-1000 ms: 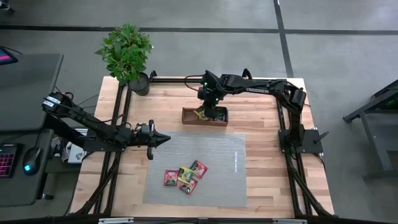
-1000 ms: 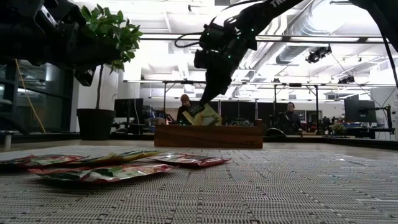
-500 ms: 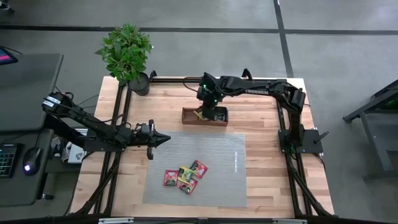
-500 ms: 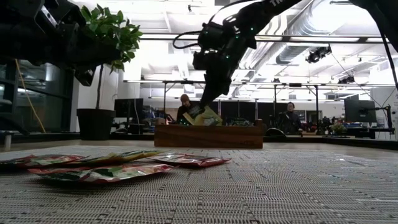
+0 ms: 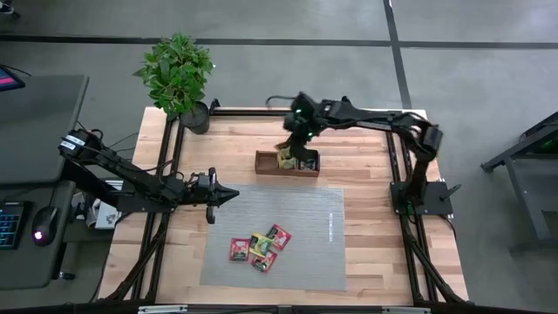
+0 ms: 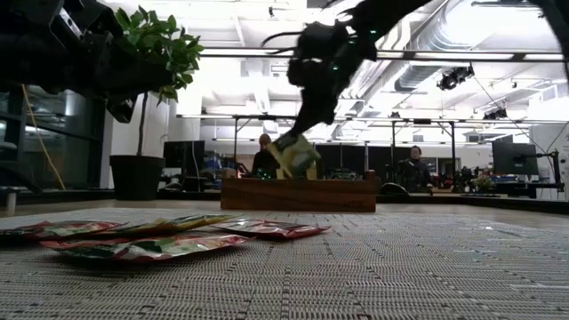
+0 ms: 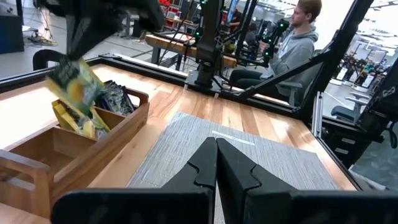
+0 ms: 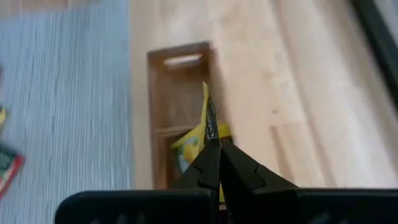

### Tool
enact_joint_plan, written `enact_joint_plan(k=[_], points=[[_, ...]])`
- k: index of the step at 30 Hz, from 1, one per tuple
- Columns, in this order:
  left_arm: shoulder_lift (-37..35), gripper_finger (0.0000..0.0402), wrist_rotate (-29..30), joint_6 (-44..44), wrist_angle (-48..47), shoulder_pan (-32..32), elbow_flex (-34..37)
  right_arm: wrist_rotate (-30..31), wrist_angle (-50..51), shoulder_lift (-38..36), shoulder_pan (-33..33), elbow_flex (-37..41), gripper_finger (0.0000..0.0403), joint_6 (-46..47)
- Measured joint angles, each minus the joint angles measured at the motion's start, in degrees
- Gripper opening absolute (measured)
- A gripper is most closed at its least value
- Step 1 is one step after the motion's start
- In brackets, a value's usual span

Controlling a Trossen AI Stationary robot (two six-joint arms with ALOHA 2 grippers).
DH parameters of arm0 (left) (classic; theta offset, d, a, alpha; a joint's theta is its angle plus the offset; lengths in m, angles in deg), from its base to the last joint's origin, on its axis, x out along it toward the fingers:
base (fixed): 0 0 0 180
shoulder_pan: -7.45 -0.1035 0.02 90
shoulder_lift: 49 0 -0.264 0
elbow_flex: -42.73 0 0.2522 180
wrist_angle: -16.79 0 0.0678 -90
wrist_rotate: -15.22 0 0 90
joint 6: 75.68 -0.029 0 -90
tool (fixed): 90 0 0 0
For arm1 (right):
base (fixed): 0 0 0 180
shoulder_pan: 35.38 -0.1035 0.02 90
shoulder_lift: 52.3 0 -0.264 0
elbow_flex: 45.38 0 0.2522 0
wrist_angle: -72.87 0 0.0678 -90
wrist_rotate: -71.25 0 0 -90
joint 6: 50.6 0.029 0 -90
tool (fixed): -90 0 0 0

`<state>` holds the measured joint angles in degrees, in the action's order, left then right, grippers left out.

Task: Pick & Place Tea
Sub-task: Put the yellow tea bag into the middle section of the wooden organizer

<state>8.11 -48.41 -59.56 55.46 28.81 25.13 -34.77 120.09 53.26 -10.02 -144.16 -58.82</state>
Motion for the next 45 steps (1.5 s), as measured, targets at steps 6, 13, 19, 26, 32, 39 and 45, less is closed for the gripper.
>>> enact_joint_plan(k=[6,13,19,26,32,39,45], points=[[0.0,0.0,0.2,-0.9,0.1,0.0,0.0,-2.4,-27.2,-14.7,1.3,23.4,0.0,10.6],[0.0,0.0,0.3,-0.4,0.2,0.0,0.0,5.3,-51.0,-22.9,-1.9,40.1,0.0,18.9],[0.0,0.0,0.3,0.2,0.4,0.0,0.0,7.2,-52.7,-18.3,-4.4,40.1,0.0,18.7],[0.0,0.0,0.3,0.2,0.5,0.0,0.0,9.6,-53.5,-14.0,-4.6,39.8,0.0,19.4],[0.0,0.0,0.0,0.2,0.4,0.0,0.0,8.9,-52.5,-11.4,-5.5,39.8,0.0,20.3],[0.0,0.0,0.0,0.2,0.1,0.0,0.0,9.5,-50.0,-11.3,-5.6,39.8,0.0,20.2],[0.0,0.0,0.0,-0.4,0.1,0.0,0.0,9.2,-49.3,-11.3,-5.6,39.8,0.0028,18.4]])
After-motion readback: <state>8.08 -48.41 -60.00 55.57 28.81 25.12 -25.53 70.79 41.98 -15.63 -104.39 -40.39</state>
